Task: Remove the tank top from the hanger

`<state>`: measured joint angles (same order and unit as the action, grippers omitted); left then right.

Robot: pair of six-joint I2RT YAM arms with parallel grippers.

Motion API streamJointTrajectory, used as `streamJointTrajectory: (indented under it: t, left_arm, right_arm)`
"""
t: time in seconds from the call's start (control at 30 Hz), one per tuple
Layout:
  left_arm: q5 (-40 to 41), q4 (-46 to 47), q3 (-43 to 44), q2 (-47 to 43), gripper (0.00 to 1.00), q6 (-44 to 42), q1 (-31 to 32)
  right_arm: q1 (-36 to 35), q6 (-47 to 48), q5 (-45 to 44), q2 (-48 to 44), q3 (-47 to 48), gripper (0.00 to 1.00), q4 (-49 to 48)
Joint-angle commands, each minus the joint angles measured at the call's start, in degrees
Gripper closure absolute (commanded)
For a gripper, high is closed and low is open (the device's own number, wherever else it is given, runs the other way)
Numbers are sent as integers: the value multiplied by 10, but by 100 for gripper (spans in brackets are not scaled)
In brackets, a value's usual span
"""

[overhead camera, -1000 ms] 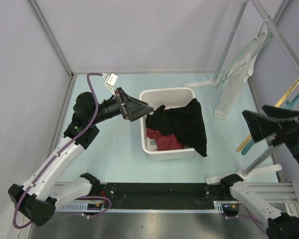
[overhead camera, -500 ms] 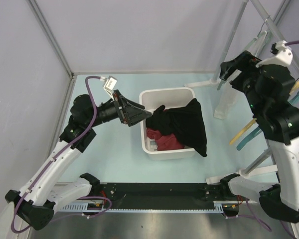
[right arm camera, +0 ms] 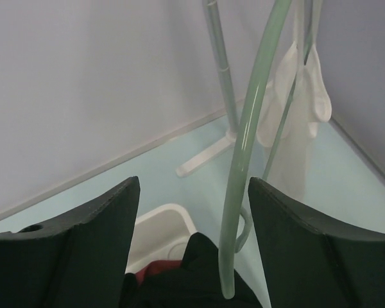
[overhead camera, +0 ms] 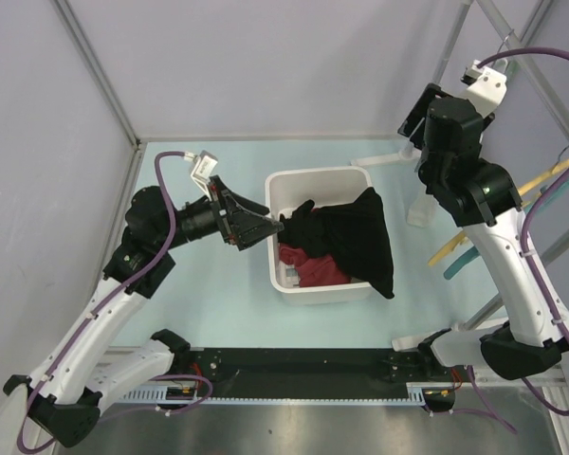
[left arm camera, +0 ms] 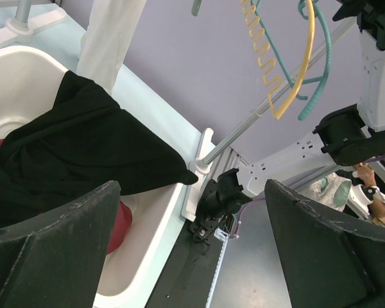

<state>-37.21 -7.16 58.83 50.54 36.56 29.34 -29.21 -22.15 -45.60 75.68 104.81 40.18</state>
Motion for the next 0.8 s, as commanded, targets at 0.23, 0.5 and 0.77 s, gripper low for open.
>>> streamJointTrajectory:
  t: [0.23,0.5,0.77]
  left_arm:
    - [-1,7,-5,1,1,-11,0]
    - [-1,4,-1,4,1,-6,0]
    - [3,-6,5,3,1,-5,0]
  right_arm:
    - [92,24,38,-9,-14,28,-78]
    - [106,-3,74,-10,-69,39,-147]
    - [144,-88,122,-40,-118,62,-186]
